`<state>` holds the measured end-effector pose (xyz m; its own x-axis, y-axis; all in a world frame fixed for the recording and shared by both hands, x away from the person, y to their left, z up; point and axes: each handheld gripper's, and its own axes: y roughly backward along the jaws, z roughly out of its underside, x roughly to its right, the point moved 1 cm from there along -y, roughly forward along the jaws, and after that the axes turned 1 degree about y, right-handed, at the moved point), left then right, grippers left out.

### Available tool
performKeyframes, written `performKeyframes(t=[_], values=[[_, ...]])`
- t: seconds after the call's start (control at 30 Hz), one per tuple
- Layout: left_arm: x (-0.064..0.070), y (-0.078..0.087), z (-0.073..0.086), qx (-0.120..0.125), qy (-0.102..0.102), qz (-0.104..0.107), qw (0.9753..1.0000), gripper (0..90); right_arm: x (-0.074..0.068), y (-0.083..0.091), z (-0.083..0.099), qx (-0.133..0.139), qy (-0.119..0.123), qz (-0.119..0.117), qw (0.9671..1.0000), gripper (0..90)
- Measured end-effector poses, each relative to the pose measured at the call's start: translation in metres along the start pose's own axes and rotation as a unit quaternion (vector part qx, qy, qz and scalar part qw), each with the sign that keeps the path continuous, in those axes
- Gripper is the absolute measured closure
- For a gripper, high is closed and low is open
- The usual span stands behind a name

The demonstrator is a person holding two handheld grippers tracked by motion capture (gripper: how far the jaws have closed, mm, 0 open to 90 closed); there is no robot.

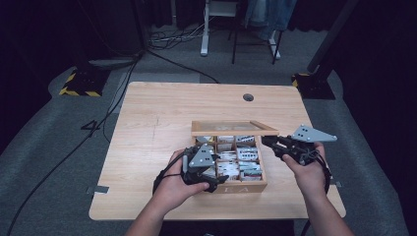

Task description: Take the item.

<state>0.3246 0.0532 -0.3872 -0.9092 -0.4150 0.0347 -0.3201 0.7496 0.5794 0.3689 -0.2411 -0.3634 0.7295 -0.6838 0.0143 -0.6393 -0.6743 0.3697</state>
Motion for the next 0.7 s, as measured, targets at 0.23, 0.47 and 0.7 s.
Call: performKeyframes(t=[0.23, 0.47, 0.7], values=[[0.002, -0.021, -0.010, -0.005, 0.002, 0.019, 0.9998, 34.8, 0.000, 0.000, 0.000, -0.001, 0.001, 0.000, 1.0000, 76.8], [0.003, -0.049, -0.019, -0.012, 0.002, 0.032, 0.9994, 35.9, -0.001, 0.000, 0.000, 0.000, 0.001, -0.002, 1.0000, 76.8], [0.003, -0.070, -0.022, -0.012, 0.011, 0.041, 0.9990, 40.4, 0.000, 0.000, 0.001, 0.000, 0.002, -0.004, 1.0000, 76.9]])
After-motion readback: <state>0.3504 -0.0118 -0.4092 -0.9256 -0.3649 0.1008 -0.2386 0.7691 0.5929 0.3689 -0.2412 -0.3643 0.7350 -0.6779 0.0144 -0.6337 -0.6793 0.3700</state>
